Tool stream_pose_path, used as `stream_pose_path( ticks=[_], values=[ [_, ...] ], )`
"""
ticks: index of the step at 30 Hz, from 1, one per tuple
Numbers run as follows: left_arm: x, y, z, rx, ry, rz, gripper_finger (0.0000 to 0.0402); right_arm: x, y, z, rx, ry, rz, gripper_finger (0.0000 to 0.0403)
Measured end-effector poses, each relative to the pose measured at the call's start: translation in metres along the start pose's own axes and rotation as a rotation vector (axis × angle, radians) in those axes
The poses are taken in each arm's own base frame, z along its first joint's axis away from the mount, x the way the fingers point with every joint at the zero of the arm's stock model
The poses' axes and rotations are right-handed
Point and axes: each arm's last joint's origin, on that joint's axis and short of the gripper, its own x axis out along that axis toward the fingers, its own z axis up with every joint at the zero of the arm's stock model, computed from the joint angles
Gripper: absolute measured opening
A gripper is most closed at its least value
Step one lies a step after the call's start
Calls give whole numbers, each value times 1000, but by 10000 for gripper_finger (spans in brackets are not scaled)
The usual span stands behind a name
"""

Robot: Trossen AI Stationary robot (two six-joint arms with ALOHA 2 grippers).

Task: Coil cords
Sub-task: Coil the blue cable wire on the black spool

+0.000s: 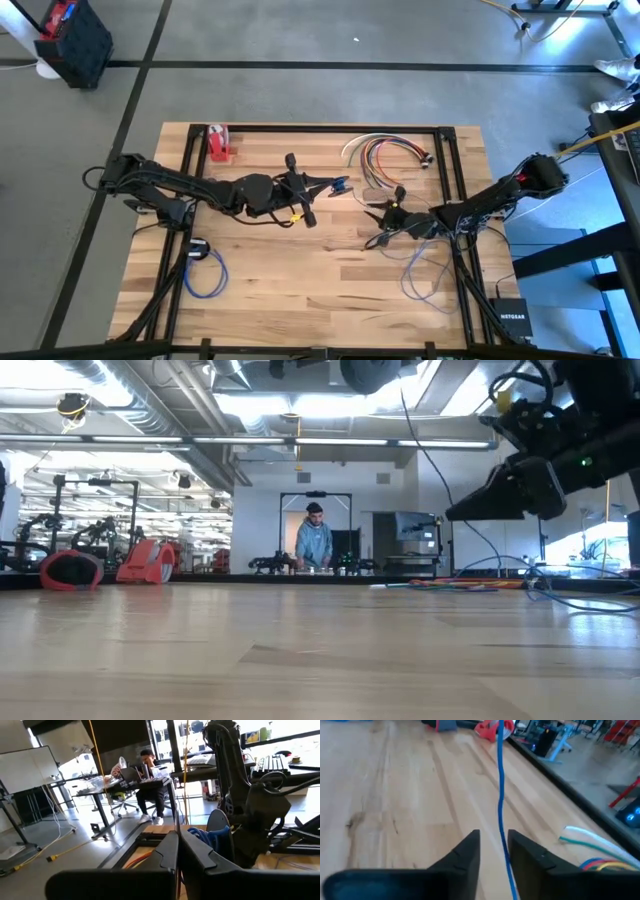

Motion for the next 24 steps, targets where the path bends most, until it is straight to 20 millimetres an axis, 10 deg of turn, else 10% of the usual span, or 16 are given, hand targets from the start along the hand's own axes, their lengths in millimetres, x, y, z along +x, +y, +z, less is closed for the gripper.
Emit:
stream_pose_path(
  ticks=[8, 24],
  values=[
    [0, 0, -1, 8, 12, -1, 1, -28, 8, 43, -102, -83, 102, 146],
    [1, 2, -2, -3, 19, 6, 1, -47, 5, 81, -108, 277, 207, 147]
  ],
)
